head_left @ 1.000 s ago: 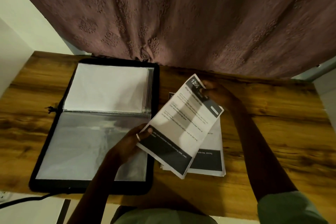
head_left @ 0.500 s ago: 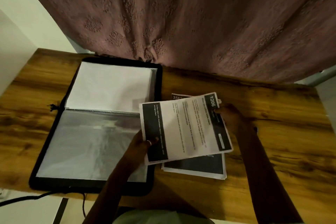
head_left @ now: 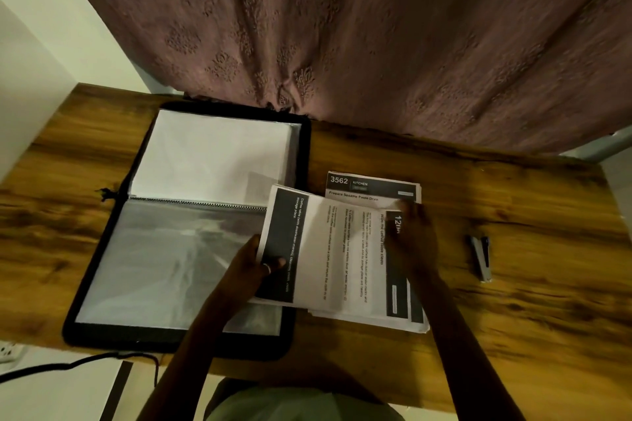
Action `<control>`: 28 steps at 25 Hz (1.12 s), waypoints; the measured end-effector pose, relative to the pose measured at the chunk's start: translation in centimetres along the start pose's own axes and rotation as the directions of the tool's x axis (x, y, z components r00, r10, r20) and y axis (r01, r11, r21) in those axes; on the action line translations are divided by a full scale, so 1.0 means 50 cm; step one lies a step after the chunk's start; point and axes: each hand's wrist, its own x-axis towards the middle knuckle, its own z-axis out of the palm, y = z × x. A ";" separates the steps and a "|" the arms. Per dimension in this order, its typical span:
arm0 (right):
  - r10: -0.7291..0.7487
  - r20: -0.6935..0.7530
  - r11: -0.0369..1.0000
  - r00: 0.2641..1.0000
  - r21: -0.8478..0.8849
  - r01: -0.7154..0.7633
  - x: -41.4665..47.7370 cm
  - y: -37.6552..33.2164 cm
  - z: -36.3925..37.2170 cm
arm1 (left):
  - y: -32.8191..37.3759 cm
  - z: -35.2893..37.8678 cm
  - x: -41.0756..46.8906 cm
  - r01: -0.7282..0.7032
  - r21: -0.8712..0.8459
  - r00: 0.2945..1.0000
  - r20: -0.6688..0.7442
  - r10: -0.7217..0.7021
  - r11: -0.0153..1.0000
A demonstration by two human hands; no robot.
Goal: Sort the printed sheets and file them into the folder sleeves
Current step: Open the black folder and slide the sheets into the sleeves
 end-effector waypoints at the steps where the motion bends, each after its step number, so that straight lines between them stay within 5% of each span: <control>1: -0.089 0.044 0.995 0.995 0.046 0.087 0.008 -0.025 0.005 | 0.001 -0.003 -0.002 -0.012 0.010 0.999 0.033 0.011 1.000; 5: -0.267 0.318 0.963 0.910 0.118 0.241 0.080 -0.116 0.032 | 0.006 -0.009 -0.010 0.014 0.019 0.996 0.089 -0.015 1.000; 10: -0.290 0.570 0.957 0.768 0.185 0.224 0.132 -0.168 0.054 | 0.013 -0.010 -0.012 0.085 0.008 0.993 0.084 -0.085 0.996; 18: -0.381 0.334 0.924 0.862 0.116 0.364 0.132 -0.141 0.078 | 0.005 0.012 -0.063 0.011 -0.019 1.000 -0.017 -0.011 1.000; 24: -0.431 0.252 0.902 0.867 0.100 0.419 0.105 -0.146 0.078 | -0.033 -0.027 -0.102 -0.004 0.305 0.998 0.065 -0.016 0.952; 28: -0.515 0.161 0.846 0.842 -0.062 0.529 0.047 -0.161 0.070 | -0.018 -0.012 -0.091 0.125 0.137 0.992 -0.034 -0.121 0.983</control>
